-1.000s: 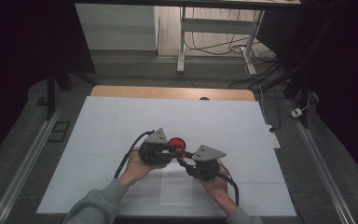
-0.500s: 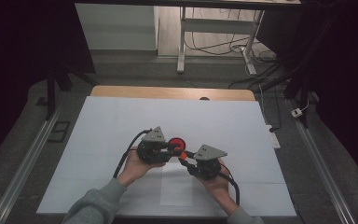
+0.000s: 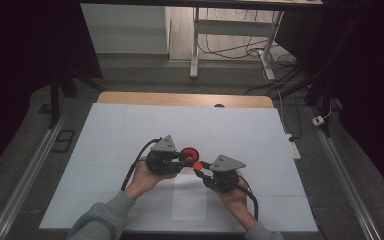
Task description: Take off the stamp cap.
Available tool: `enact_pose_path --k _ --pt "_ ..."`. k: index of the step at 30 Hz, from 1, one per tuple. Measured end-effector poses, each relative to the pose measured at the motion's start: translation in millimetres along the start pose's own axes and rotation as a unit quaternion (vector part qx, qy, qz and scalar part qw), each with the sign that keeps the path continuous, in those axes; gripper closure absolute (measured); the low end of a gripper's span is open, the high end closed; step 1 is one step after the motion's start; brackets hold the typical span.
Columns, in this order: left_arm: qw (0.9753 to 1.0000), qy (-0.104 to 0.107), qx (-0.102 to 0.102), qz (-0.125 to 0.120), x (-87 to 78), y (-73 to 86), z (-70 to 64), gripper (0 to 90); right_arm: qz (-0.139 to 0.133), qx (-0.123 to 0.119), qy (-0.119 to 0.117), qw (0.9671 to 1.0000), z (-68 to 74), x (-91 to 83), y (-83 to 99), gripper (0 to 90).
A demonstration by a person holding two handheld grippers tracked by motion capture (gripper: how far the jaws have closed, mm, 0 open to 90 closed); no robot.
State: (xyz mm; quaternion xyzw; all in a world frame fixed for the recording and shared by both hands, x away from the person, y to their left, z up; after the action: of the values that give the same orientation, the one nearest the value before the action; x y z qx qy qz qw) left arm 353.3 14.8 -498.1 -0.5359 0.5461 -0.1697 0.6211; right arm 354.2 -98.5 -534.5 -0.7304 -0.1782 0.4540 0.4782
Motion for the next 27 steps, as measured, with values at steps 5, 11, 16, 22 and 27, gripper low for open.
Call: enact_pose_path --k 5,11,16,22,27 --pt "1.0000 -0.001 0.000 -0.001 -0.6 0.0 0.2 71.9 0.000 0.000 0.002 1.0000 -1.3 -1.6 0.7 64.3" --pt "1.0000 -0.002 0.000 -0.001 -0.9 0.1 1.3 71.9 -0.002 0.008 0.007 0.9999 -6.2 -6.9 3.9 64.2" --pt "1.0000 -0.003 -0.001 -0.002 -2.3 0.0 1.9 71.9 -0.002 0.016 0.016 0.9997 -12.8 -14.3 9.6 64.2" --pt "1.0000 -0.002 -0.002 -0.002 -3.3 0.0 2.4 71.9 0.000 0.028 0.028 0.9992 -21.5 -25.1 18.0 64.2" --pt "1.0000 -0.002 -0.002 -0.003 -3.5 -0.1 2.6 71.9 0.002 0.033 0.037 0.9988 -27.2 -33.0 24.1 64.2"
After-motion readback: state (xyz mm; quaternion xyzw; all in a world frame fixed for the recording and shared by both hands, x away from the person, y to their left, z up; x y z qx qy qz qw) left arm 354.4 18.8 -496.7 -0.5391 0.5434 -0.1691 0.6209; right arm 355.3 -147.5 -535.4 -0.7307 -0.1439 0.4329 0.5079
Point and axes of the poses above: each handheld gripper's, and its own axes: x roughly forward along the jaws, y roughly out of its underside, z roughly to its left, the point moved 8 cm from there along x, roughly forward along the jaws, and after that the axes turned 2 degrees about -x, right-handed, at the moved point
